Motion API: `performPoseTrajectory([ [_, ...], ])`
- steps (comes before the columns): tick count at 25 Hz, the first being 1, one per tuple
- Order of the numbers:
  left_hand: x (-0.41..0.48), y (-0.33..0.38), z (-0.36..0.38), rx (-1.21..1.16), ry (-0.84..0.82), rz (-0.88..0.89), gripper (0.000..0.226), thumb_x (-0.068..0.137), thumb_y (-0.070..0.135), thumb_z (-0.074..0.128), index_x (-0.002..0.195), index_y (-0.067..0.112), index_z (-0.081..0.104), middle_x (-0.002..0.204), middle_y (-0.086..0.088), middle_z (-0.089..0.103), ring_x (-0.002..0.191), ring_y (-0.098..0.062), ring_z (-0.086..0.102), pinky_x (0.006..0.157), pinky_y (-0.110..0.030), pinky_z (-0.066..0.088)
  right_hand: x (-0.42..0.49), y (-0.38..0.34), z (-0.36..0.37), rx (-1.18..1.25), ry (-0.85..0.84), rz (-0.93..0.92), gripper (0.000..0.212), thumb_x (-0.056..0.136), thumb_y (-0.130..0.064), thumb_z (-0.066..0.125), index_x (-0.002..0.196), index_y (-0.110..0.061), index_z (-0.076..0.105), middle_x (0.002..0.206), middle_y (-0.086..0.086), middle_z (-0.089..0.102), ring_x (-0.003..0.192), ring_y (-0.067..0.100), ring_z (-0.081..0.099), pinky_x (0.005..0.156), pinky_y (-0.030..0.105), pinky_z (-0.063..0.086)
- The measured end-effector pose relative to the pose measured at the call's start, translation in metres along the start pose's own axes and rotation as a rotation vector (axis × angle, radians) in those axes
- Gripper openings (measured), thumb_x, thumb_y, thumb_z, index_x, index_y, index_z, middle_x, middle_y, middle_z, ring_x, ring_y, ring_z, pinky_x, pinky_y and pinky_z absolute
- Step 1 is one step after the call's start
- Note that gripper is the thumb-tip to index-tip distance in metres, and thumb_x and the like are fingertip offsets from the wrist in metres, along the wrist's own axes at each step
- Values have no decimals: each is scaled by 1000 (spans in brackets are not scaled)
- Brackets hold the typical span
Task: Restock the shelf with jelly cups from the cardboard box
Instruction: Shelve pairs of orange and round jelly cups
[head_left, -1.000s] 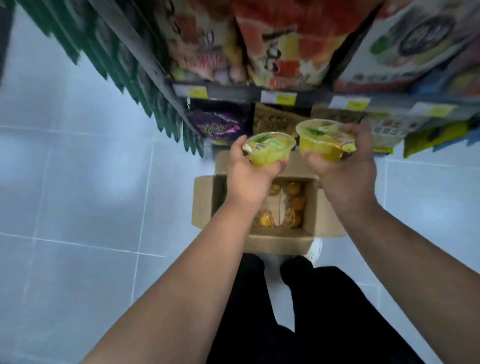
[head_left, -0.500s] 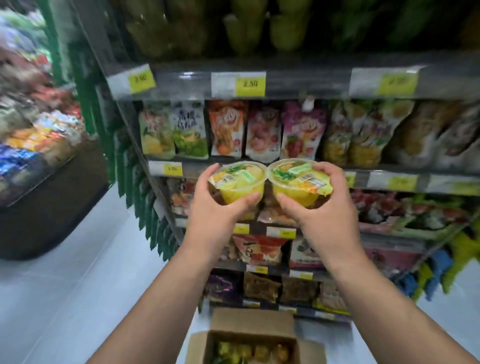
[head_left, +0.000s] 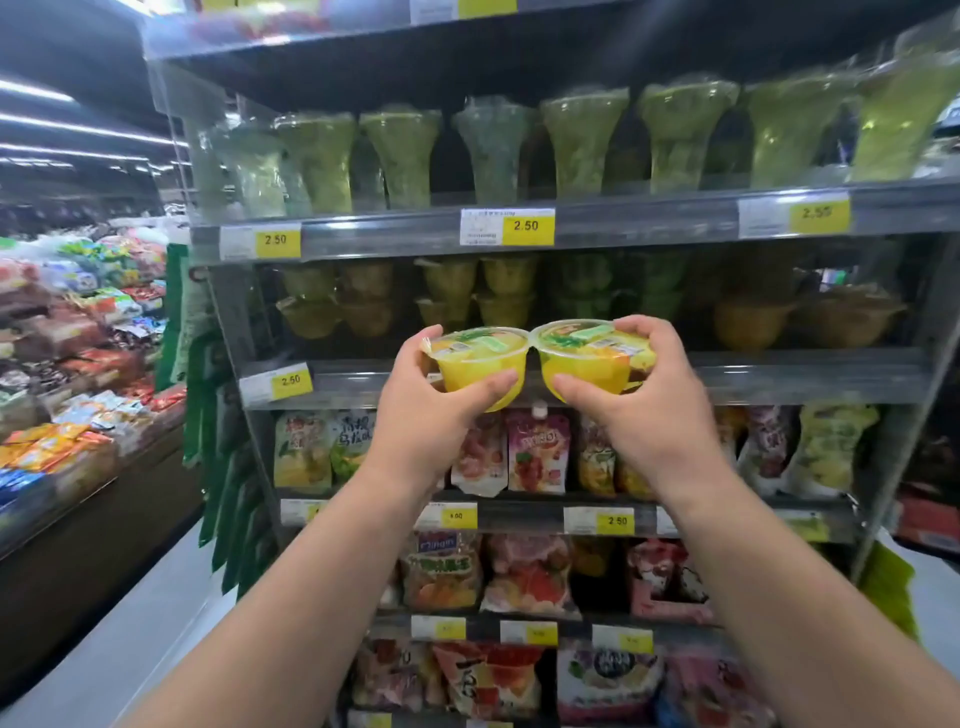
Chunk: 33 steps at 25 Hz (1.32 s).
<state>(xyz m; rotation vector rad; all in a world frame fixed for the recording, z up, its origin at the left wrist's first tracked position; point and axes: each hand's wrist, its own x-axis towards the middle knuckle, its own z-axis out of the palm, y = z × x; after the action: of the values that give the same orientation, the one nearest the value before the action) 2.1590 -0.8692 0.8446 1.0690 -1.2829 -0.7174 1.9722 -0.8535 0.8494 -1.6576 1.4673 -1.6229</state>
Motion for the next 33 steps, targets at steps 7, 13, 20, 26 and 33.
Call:
performPoseTrajectory([
  [7, 61, -9, 40, 227, 43, 59, 94, 61, 47, 87, 140, 25, 41, 128, 3, 58, 115, -14, 58, 102, -36, 48, 61, 14, 7, -96, 66, 92, 71, 70, -47, 81, 127, -33, 42, 113, -4, 55, 99, 15, 52, 77, 29, 42],
  [13, 95, -23, 70, 354, 91, -64, 84, 59, 57, 83, 125, 17, 49, 119, 1, 65, 111, -23, 61, 96, -41, 50, 102, 33, 19, -360, 159, 145, 76, 68, -63, 73, 128, -28, 41, 119, 8, 61, 121, 32, 44, 98, 44, 38],
  [20, 102, -13, 123, 564, 9, -11, 64, 69, 61, 73, 117, 22, 56, 119, -2, 66, 115, -28, 59, 103, -44, 40, 132, 66, -11, -498, 192, 227, 81, 68, -68, 66, 130, -23, 41, 120, 12, 62, 119, 39, 48, 96, 49, 30],
  [26, 105, -10, 142, 764, 14, -38, 61, 77, 69, 60, 121, 28, 55, 122, -1, 64, 123, -28, 52, 106, -49, 23, 140, 82, -15, -577, 215, 177, 82, 71, -67, 65, 132, -21, 36, 119, 13, 63, 118, 39, 47, 92, 48, 29],
  [33, 96, -29, 134, 715, 101, 78, 82, 69, 65, 71, 132, 18, 46, 134, -7, 55, 131, -28, 43, 110, -47, 28, 123, 86, -14, -550, 295, 154, 89, 75, -60, 67, 144, -21, 26, 138, 16, 47, 126, 38, 33, 100, 48, 27],
])
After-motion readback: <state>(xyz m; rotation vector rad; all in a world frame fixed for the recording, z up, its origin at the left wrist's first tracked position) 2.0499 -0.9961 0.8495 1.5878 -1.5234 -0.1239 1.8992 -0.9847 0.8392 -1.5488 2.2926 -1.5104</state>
